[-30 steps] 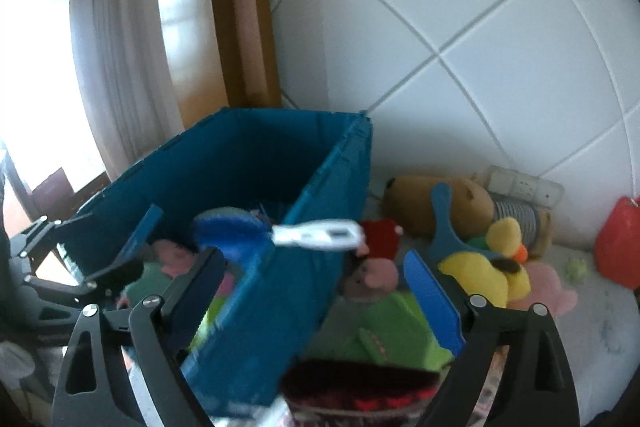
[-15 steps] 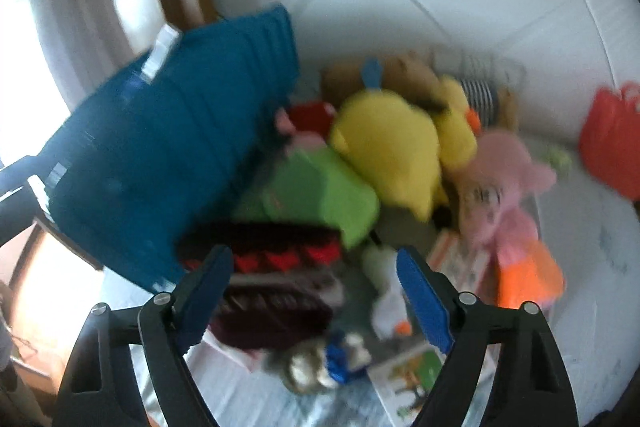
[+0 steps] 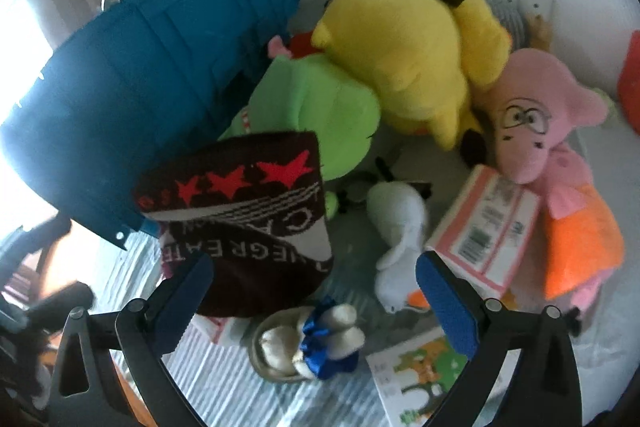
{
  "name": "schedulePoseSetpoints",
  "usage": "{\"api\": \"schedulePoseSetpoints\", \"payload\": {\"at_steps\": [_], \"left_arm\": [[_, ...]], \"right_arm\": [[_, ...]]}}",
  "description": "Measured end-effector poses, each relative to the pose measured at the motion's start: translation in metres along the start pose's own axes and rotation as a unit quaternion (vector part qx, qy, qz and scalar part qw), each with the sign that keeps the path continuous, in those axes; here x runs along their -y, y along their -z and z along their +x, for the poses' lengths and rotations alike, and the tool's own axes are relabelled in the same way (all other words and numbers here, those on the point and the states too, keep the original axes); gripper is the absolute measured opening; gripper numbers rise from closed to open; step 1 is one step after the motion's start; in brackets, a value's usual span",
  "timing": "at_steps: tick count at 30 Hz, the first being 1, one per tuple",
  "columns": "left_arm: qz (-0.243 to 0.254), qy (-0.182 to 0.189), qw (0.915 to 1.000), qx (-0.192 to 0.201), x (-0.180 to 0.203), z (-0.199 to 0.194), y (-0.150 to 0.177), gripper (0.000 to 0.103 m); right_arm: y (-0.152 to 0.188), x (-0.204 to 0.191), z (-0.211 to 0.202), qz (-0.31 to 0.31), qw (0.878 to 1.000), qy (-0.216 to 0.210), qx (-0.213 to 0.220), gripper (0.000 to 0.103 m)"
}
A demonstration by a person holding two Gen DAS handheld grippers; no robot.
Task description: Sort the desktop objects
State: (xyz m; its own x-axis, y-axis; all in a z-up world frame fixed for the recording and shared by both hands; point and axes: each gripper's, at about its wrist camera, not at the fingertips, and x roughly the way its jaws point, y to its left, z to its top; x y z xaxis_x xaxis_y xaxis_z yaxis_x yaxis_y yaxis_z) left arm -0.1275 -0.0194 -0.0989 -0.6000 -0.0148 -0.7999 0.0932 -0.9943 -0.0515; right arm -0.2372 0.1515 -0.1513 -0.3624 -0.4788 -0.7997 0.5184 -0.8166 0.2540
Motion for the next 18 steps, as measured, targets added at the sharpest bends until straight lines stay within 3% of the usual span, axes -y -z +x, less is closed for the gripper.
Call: {"api": "schedulePoseSetpoints", "payload": {"at_steps": [7, 11, 12, 14, 18], "left_arm": [[-0.030, -0.013, 0.9990, -0.030, -0.020, 0.048, 0.029, 0.094], [-0.033, -0.015, 0.9988, -0.034, -0.025, 0.049, 0.035, 0.094], [-0.033, -0.016, 0.9987, -0.035, -0.026, 0.049, 0.037, 0.094], [-0.034, -0.017, 0.9986, -0.036, -0.028, 0.049, 0.040, 0.094], [-0.036, -0.019, 0.9984, -0.039, -0.033, 0.050, 0.046, 0.094]], "right_arm": [[-0.003, -0.017, 0.044, -0.035, 0.999, -0.001, -0.004, 0.103], [-0.006, -0.029, 0.068, -0.054, 0.999, 0.002, -0.006, 0.101], [-0.007, -0.032, 0.075, -0.058, 0.998, 0.003, -0.006, 0.096], [-0.007, -0.038, 0.083, -0.069, 0.998, 0.010, -0.004, 0.053], [-0.002, -0.053, 0.068, -0.098, 0.992, 0.072, 0.025, 0.029]]}}
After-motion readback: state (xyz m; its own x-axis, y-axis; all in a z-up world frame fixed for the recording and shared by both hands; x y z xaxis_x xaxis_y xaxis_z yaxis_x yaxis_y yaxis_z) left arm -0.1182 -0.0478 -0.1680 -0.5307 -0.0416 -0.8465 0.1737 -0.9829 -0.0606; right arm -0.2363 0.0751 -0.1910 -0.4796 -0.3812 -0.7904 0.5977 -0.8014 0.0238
